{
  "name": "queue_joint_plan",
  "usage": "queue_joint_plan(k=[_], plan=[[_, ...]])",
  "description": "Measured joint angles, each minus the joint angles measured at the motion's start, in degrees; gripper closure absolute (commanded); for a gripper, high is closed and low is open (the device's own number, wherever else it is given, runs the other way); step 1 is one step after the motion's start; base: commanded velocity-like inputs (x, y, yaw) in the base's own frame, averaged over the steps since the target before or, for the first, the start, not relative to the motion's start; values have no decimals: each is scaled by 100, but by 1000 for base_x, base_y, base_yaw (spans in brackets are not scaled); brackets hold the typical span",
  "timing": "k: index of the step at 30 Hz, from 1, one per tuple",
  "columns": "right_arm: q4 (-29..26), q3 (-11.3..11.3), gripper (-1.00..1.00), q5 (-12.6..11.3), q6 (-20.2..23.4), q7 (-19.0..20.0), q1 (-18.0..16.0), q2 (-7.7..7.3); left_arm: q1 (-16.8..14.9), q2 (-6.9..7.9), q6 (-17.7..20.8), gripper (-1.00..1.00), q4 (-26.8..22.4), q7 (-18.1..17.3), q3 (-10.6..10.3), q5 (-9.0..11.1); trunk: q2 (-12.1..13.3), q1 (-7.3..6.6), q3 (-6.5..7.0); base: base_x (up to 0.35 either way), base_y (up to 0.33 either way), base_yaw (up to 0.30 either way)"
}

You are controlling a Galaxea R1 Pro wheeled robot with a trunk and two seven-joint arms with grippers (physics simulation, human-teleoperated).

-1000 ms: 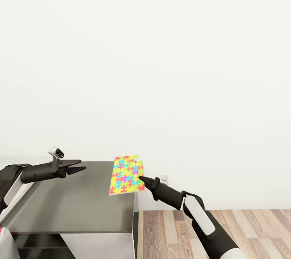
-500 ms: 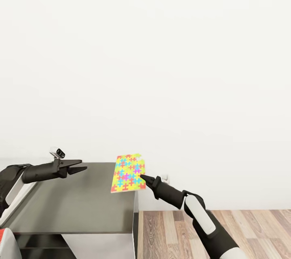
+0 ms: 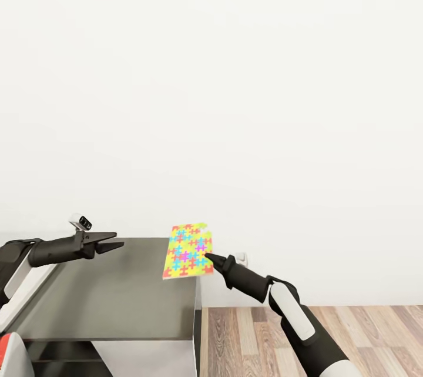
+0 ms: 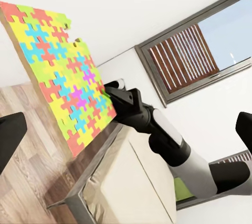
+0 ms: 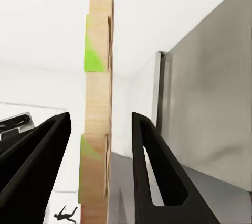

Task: Put all the toys in the child's room - the three board games (two on the bed and one on the table), the two jigsaw puzzles on the table, and the tennis ball on the table - inside the toy box on the table in the child's room.

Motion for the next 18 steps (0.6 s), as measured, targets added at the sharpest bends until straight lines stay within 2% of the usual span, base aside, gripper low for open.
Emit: queue_joint_plan(k=[7,10,14,18], plan=[[-24,-464,100,-19,25,223,7,-9,8,2,2,-100,0,0,-3,0,281,-154,126,0,0,0],[-40,-641,100,-26,39,443,4,-85,9,-1,4,-100,0,0,-9,0,402,-220,180,0,0,0],[-27,-730,100,-19,57,658,4,-252,10,-9,7,-100,0,1,-20,-7,563,-308,252,0,0,0],[-17,-745,100,-17,65,699,4,-293,10,-7,7,-100,0,1,-23,-10,724,-396,325,0,0,0]])
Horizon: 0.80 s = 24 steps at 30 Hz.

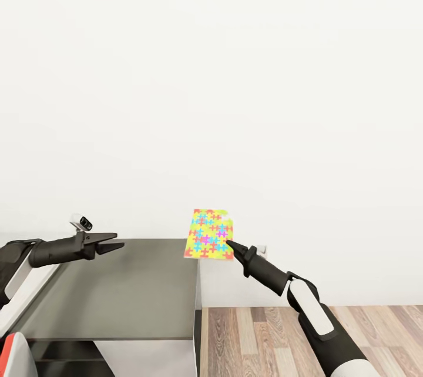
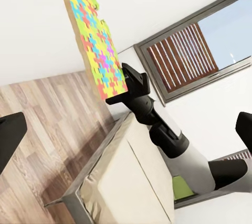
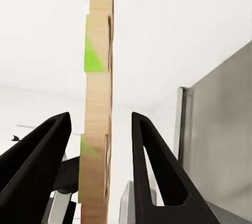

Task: Put all the toys in the child's room - the three board games (two on the bed and one on the table), the two jigsaw puzzles on the table, and the tennis ball on the table - inside the toy box on the table in the child's room.

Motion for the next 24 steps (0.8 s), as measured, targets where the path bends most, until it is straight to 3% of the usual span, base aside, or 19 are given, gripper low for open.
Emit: queue_joint_plan(k=[21,24], plan=[[6,47,100,60,-68,-28,1,25,0,0,0,-100,0,0,-7,5,846,-463,379,0,0,0],[-6,70,100,64,-66,-166,1,19,1,6,0,-100,0,0,2,12,848,-463,380,0,0,0]])
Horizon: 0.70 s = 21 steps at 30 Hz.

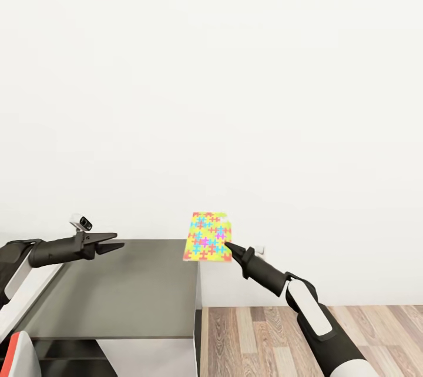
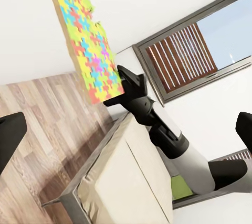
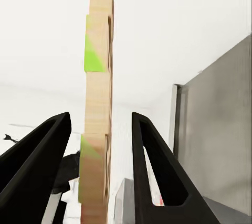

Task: Put all the toys in the child's room - the three board games (two on the bed and one on the table), the two jigsaw puzzles on the table, and the tennis ball on the table - inside the toy box on the table in the child's room.

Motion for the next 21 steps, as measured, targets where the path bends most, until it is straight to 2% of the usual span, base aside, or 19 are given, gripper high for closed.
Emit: queue_joint_plan(k=[4,7,14,17,21], plan=[[-23,7,100,1,55,-558,0,-19,0,3,-2,-100,3,0,2,2,0,0,0,0,0,0],[-34,15,100,-19,76,-744,0,-17,0,22,-1,-100,10,0,12,4,0,0,0,0,0,0],[-48,24,100,-27,72,-801,0,-2,10,207,-3,-100,17,-1,26,12,0,0,0,0,0,0],[-53,23,100,-27,60,-803,0,1,15,340,-6,-100,18,-1,31,27,0,0,0,0,0,0],[-55,23,100,-26,47,-805,0,12,17,394,-8,-100,18,-1,33,31,0,0,0,0,0,2]])
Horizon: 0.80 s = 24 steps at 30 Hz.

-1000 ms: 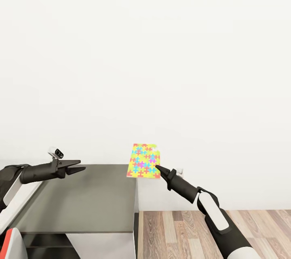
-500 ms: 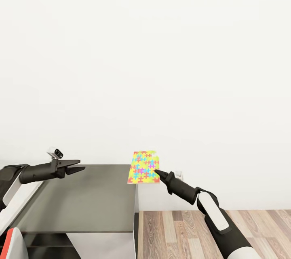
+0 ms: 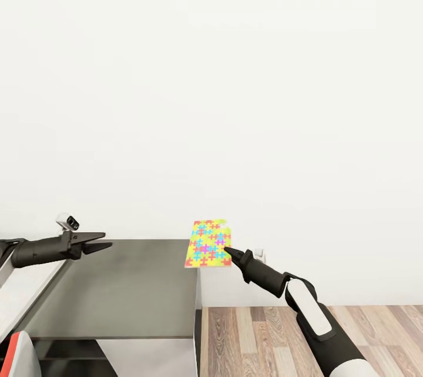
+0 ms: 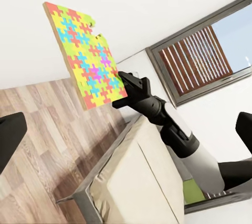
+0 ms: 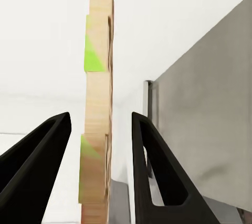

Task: Put all the toys in the child's room - the three board games (two on the bed and one on the table), the two jigsaw puzzles on the table, and the tennis ball on the table - inside the toy box on the table in the child's room.

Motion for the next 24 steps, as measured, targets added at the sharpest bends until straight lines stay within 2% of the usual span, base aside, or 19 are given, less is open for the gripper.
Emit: queue_joint_plan(k=[6,24], plan=[[2,8,100,2,-9,-5,-1,30,2,14,0,-100,-1,-1,0,-6,0,0,0,0,0,182],[21,17,100,14,-16,-14,-1,47,2,12,0,-100,4,-1,-1,-18,0,0,0,0,0,286]])
